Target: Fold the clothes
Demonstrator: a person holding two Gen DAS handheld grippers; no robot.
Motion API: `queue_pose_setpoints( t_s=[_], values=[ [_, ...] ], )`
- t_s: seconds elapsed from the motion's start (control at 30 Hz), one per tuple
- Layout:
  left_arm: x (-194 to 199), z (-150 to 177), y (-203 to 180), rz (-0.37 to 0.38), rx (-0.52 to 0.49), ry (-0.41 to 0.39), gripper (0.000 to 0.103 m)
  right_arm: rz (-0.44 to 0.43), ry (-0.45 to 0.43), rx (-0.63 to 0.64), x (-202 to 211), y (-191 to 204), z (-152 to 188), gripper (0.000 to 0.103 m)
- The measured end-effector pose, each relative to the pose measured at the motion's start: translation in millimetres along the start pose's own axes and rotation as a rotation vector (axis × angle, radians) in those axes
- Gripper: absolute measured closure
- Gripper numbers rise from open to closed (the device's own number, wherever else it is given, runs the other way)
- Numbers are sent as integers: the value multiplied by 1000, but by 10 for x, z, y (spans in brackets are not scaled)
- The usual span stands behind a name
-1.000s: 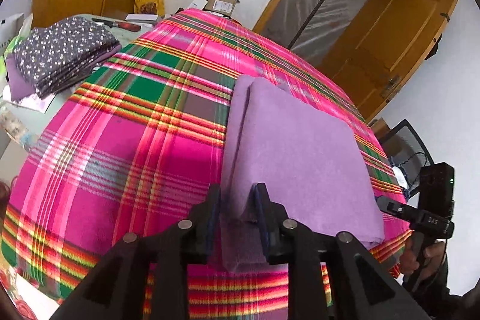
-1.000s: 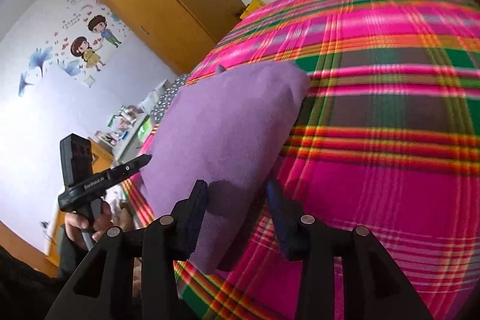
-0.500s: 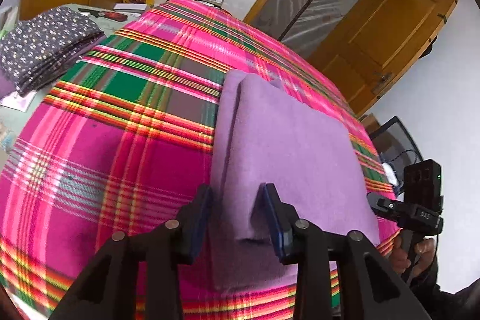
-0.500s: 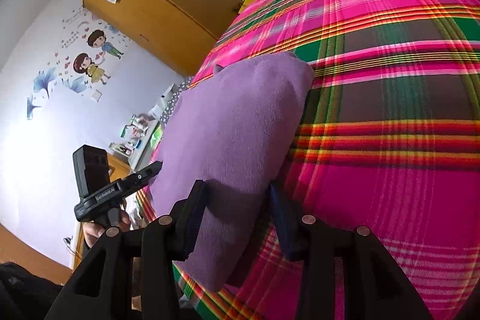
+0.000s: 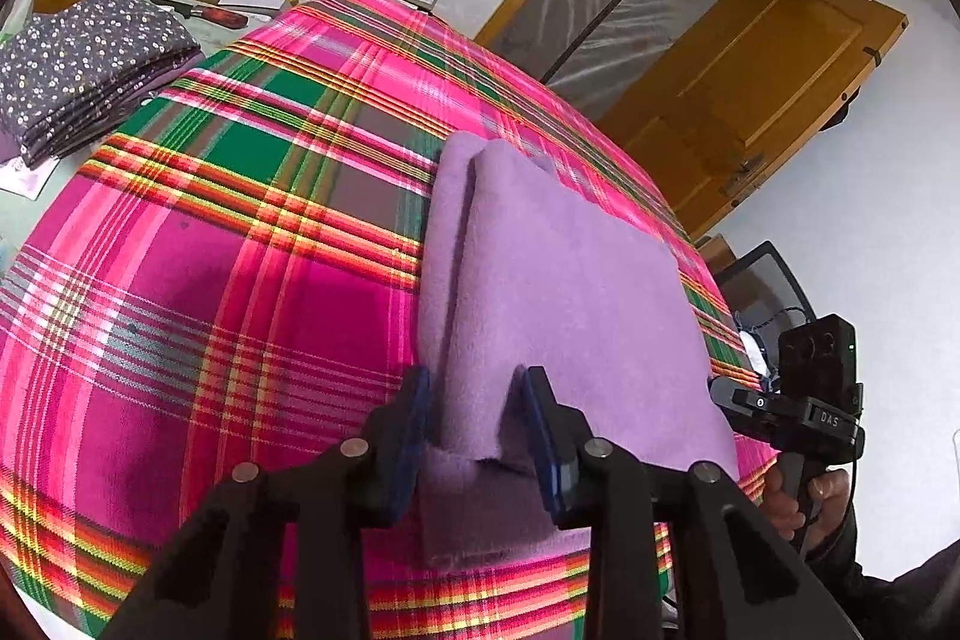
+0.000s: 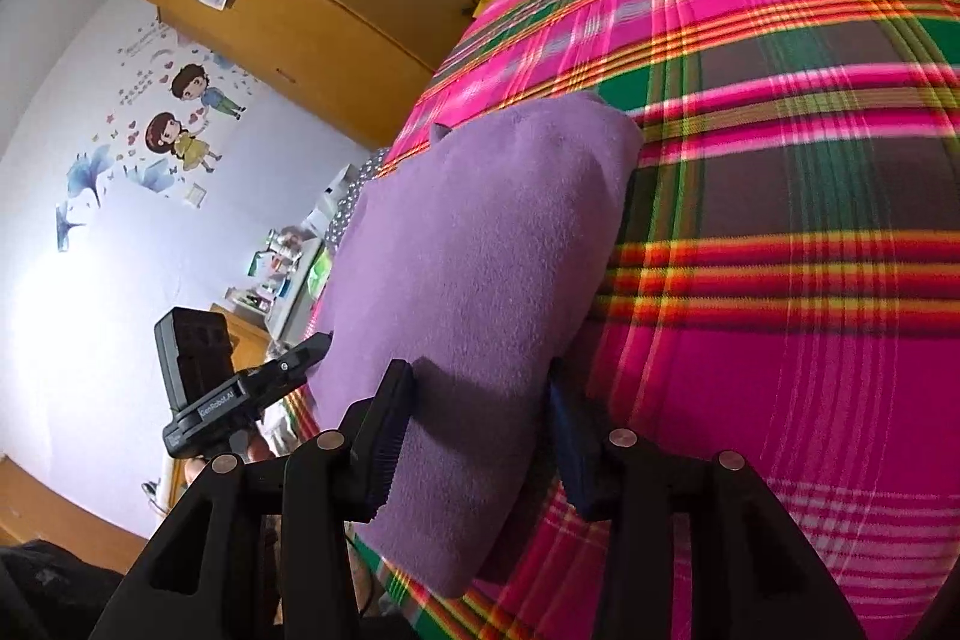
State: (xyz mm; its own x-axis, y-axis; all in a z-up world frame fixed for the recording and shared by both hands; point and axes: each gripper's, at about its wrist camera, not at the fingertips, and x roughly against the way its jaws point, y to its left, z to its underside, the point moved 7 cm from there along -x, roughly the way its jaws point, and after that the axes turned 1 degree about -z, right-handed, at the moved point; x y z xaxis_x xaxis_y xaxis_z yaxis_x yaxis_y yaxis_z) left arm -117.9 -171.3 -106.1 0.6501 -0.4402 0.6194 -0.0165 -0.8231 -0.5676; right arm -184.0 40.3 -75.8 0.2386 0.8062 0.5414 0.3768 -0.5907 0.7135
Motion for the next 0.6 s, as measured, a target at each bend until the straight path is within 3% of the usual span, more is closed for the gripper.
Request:
queue_pose_setpoints(
  t_s=[0.13,0.23,0.4,0.5,0.6],
  values=[
    [-36,-55,34,18,32,9,71,16,-1,-9,-56,-11,-60,58],
    [-54,-61,-3,-12,8,11,71,21,3,-2,-90,-5,-73,57],
    [-51,-38,-78,-64,-19,1,82,23,-30,20,-43,7,-95,73],
    [-32,-45,-168,-99,-47,-11,85,22,-58,47,8,57,-125,76],
    [-11,-16,-266,-86,-55,-15,85,31,-82,65,94,58,-198,78]
  ],
)
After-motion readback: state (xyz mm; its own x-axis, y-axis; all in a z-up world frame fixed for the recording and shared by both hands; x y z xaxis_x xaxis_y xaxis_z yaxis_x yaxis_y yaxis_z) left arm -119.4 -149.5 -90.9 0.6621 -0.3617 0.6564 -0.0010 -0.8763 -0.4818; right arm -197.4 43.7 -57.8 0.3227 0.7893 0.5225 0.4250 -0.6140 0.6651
